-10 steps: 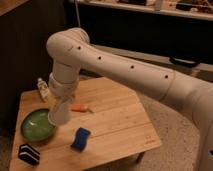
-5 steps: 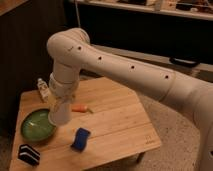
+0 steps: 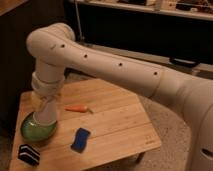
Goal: Place the ceramic cup over the eraser
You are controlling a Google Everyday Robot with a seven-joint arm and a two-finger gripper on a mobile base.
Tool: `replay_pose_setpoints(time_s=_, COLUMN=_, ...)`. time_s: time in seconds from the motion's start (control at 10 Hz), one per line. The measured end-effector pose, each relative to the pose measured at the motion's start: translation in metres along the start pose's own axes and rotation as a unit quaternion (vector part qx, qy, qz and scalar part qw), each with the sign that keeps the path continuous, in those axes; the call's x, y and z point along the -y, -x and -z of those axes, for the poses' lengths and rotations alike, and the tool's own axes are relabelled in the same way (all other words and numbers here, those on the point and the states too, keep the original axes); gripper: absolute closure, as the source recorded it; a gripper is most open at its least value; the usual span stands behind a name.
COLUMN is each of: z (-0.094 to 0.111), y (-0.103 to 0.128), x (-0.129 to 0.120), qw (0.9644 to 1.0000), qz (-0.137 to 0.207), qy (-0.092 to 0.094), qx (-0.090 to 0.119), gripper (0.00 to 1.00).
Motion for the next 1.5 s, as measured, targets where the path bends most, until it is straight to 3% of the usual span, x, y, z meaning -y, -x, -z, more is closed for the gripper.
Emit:
replay_pose_setpoints(time_s=0.2, z=0.002, y=-0.025, x=0.043, qw=0.9990, qz=0.044, qy=-0.003, qx=-0.004, gripper=1.00)
replay_pose_setpoints(time_s=0.4, z=-0.004, y=-0.028, x=0.069, qw=0.9965, qz=0.083, qy=-0.003, qx=0.003, gripper=1.00)
replay_pose_setpoints(time_s=0.5, z=-0.013, y=-0.027, x=0.082, qw=0.9941, qz=0.107, qy=0.003, qx=0.017, gripper=1.00)
replay_pose_setpoints(time_s=0.6, z=-0.023, y=-0.024, x=0.087, qw=0.9914, qz=0.124, qy=0.007, qx=0.041, gripper=1.00)
replay_pose_setpoints(time_s=0.8, z=-0.033, y=-0.018, x=0.083, qw=0.9885, qz=0.137, qy=0.010, qx=0.063, gripper=1.00)
replay_pose_setpoints(time_s=1.5, z=-0.057, y=0.003, x=0.085, qw=0.9856, qz=0.155, qy=-0.008, qx=0.067, gripper=1.00)
